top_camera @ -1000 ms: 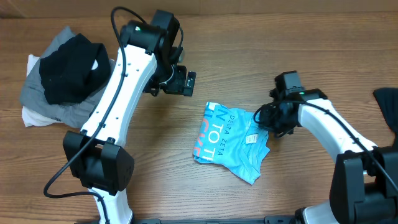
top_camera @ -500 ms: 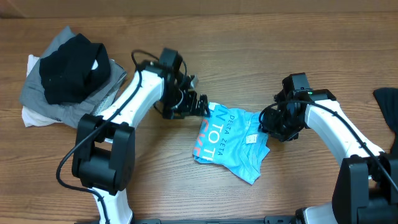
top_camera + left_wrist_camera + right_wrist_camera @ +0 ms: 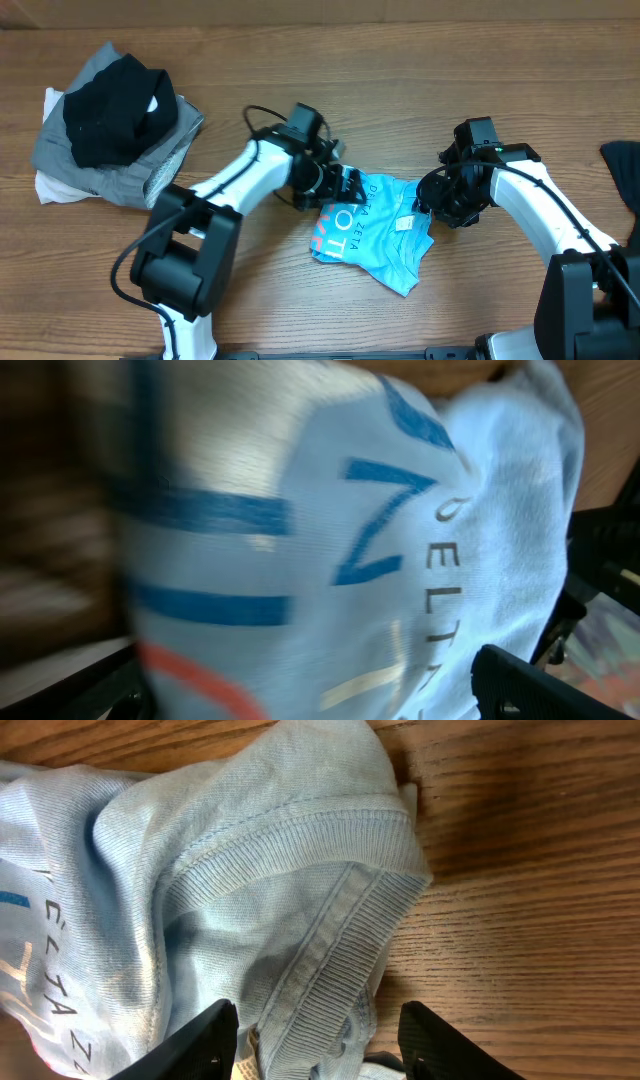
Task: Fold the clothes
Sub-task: 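Grasp the folded shirt's left edge with the left gripper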
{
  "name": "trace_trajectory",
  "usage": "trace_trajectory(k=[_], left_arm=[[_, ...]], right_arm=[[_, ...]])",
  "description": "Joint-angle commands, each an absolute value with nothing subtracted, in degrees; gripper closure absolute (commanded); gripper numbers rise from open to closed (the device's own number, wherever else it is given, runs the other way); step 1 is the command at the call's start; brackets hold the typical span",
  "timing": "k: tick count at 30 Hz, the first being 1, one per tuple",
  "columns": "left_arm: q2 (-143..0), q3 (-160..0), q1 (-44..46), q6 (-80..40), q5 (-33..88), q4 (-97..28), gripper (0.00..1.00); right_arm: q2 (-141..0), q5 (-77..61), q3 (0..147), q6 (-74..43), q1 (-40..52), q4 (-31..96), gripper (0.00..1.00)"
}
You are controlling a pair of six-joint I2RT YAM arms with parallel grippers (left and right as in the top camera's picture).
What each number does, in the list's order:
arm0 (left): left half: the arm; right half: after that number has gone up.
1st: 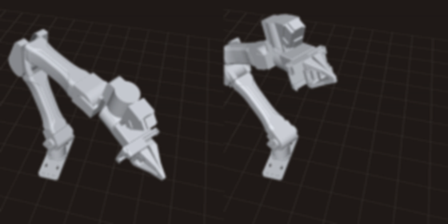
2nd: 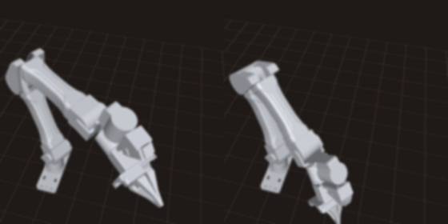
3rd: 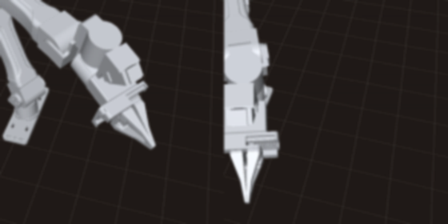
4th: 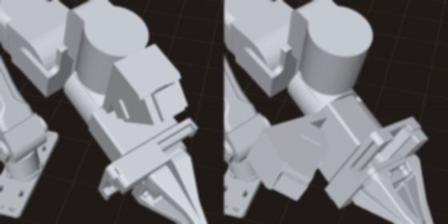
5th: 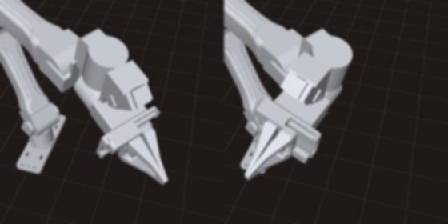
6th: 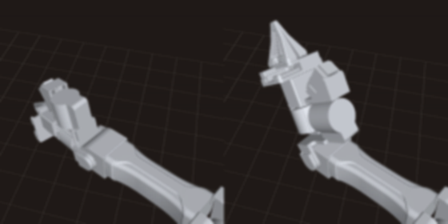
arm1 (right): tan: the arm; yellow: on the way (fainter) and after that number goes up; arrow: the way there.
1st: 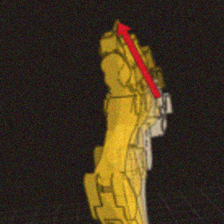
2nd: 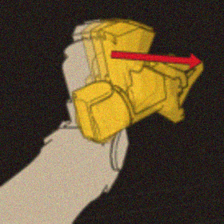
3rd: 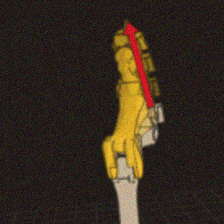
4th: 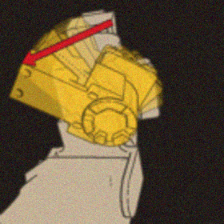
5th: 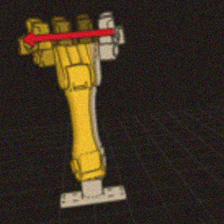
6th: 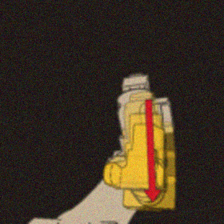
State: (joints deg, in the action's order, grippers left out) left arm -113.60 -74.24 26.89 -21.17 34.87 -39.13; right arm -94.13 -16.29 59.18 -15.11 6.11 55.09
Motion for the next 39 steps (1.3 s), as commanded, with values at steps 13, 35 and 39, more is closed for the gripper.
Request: trace_trajectory(k=[13, 35, 39], left_arm=[[-121.40, -73.54, 31.05, -27.90, 36.29, -38.44, 0.03], [-124.36, -73.78, 29.12, -21.63, 45.21, -35.55, 0.47], [-124.33, -73.76, 28.01, -22.26, 42.46, -38.50, 0.00]], right_arm=[[-92.68, -16.82, 59.35, -14.52, 6.24, 54.89, 0.44], [-92.68, -16.82, 59.35, -14.55, 6.24, 54.81, 0.45], [-92.68, -16.82, 59.35, -14.55, 6.24, 54.78, 0.45]])
